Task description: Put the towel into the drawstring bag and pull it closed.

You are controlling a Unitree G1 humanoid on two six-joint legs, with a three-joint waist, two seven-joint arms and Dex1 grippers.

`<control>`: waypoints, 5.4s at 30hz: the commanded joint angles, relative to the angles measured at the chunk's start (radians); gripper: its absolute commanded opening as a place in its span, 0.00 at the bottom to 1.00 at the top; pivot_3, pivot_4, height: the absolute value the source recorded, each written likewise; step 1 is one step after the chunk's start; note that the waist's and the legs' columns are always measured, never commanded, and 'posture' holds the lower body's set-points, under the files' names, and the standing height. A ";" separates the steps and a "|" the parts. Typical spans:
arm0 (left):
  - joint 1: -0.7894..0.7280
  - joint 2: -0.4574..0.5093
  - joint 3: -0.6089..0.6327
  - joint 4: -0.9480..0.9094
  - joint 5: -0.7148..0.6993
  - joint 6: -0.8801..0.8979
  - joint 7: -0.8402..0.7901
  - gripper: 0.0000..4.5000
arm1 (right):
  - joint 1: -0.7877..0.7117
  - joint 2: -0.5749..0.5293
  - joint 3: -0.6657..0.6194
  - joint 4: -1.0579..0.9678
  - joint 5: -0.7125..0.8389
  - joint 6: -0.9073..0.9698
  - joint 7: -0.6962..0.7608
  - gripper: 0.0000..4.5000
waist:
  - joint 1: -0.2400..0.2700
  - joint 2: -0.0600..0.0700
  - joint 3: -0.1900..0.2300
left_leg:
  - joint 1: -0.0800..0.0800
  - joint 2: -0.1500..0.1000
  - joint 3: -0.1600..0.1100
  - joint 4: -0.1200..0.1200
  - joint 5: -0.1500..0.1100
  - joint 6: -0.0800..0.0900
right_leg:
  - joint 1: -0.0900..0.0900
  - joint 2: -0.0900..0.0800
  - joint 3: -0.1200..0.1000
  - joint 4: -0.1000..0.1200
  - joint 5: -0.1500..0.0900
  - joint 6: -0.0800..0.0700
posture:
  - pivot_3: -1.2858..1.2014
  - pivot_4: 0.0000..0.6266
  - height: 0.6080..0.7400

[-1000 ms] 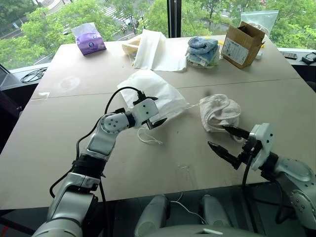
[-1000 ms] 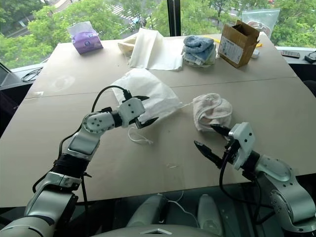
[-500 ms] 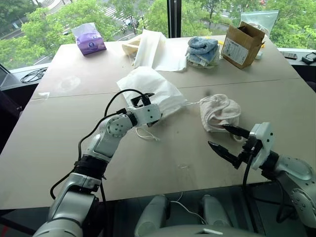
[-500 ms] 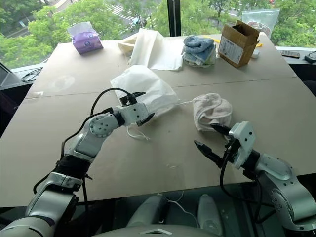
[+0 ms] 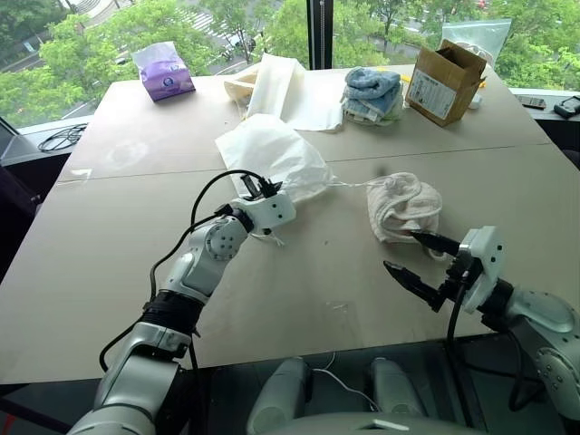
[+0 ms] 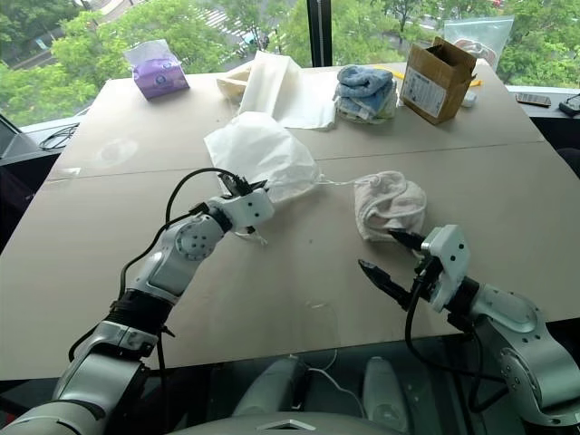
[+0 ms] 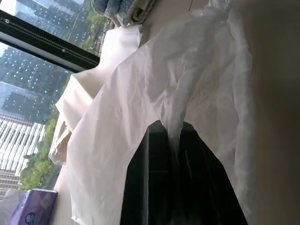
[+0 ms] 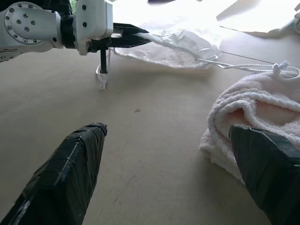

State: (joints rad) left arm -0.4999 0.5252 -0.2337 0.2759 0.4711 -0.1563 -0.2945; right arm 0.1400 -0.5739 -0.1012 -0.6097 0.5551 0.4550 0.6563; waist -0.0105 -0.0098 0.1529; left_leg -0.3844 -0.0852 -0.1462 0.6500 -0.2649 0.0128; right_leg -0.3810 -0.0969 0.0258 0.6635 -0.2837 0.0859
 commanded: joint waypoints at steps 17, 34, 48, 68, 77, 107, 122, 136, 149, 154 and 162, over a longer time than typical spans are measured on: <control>-0.174 -0.136 0.278 -0.106 -0.404 0.275 -0.029 0.01 | -0.393 0.116 0.054 0.164 -0.246 0.205 -0.338 1.00 | -0.008 0.000 0.000 | -0.001 0.000 0.001 0.002 0.000 0.000 | -0.001 0.000 0.001 0.002 0.000 0.000 | 0.52 0.24 1.00; -0.177 -0.107 0.286 -0.103 -0.414 0.322 -0.017 0.01 | -0.603 0.350 -0.003 0.299 -0.238 0.778 -0.580 1.00 | -0.027 -0.001 -0.001 | -0.015 -0.002 0.002 0.006 0.002 -0.002 | -0.021 -0.002 0.002 0.016 0.000 0.000 | 0.52 0.24 1.00; -0.175 -0.102 0.280 -0.104 -0.413 0.327 -0.019 0.01 | -0.548 0.330 -0.017 0.289 -0.238 0.986 -0.568 1.00 | -0.025 -0.005 -0.005 | -0.015 -0.002 0.001 0.007 0.002 -0.003 | -0.020 -0.002 0.002 0.016 0.000 0.000 | 0.52 0.24 1.00; -0.221 -0.121 0.296 -0.134 -0.520 0.438 -0.093 0.00 | -0.565 0.410 -0.070 0.255 -0.166 0.995 -0.489 0.00 | -0.031 -0.009 -0.008 | -0.014 -0.002 0.001 0.008 0.002 -0.003 | -0.019 -0.001 0.002 0.017 0.000 0.000 | 0.52 0.24 1.00; -0.300 -0.152 0.355 -0.179 -0.744 0.639 -0.205 0.00 | -0.686 0.428 -0.233 0.145 0.123 1.086 -0.257 0.00 | -0.036 -0.005 -0.006 | -0.014 -0.001 0.003 0.008 0.002 -0.003 | -0.021 -0.001 0.004 0.018 0.000 0.000 | 0.52 0.24 1.00; -0.148 -0.081 0.171 -0.317 -0.741 0.486 -0.514 0.00 | -0.854 0.140 0.013 0.319 0.299 1.077 -0.023 0.00 | -0.032 -0.005 -0.005 | -0.015 -0.001 0.003 0.006 0.002 -0.003 | -0.021 -0.002 0.004 0.016 0.000 -0.001 | 0.52 0.24 1.00; -0.097 -0.068 0.140 -0.369 -0.791 0.507 -0.605 0.00 | -0.968 0.427 -0.367 0.616 0.223 1.159 -0.417 0.00 | -0.033 -0.005 -0.005 | -0.016 -0.001 0.002 0.007 0.002 -0.003 | -0.022 -0.002 0.003 0.017 0.000 -0.001 | 0.52 0.24 1.00; -0.127 -0.092 0.156 -0.283 -0.739 0.450 -0.549 0.00 | -0.752 0.345 -0.255 0.501 0.553 1.159 -0.503 0.00 | -0.033 -0.005 -0.005 | -0.016 -0.002 0.003 0.005 0.002 -0.003 | -0.023 -0.002 0.004 0.016 0.000 -0.001 | 0.52 0.24 1.00; -0.114 -0.099 0.146 -0.240 -0.723 0.399 -0.561 0.00 | -0.673 0.182 -0.209 0.545 1.216 0.968 -0.750 0.00 | -0.034 -0.004 -0.005 | -0.016 -0.001 0.004 0.006 0.002 -0.003 | -0.022 -0.001 0.006 0.017 0.000 -0.001 | 0.52 0.24 1.00; -0.107 -0.104 0.145 -0.249 -0.745 0.421 -0.581 0.00 | -0.687 0.151 -0.125 0.520 1.381 0.762 -0.880 0.00 | -0.034 -0.004 -0.005 | -0.016 -0.001 0.004 0.006 0.002 -0.003 | -0.022 -0.001 0.005 0.016 0.000 -0.001 | 0.52 0.24 1.00; -0.128 -0.135 0.180 -0.279 -0.820 0.526 -0.562 0.00 | -0.716 0.231 -0.030 0.467 1.122 0.621 -0.785 0.00 | -0.034 -0.004 -0.005 | -0.016 -0.001 0.004 0.006 0.002 -0.002 | -0.022 -0.001 0.005 0.016 0.000 -0.001 | 0.52 0.24 1.00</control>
State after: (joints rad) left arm -0.6044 0.3983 -0.0812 0.0488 -0.3160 0.3480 -0.8675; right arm -0.5635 -0.3492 -0.1516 -0.0844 1.7244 1.1021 -0.1811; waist -0.0446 -0.0142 0.1481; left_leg -0.4002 -0.0858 -0.1422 0.6558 -0.2626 0.0104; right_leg -0.4034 -0.0974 0.0309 0.6799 -0.2834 0.0854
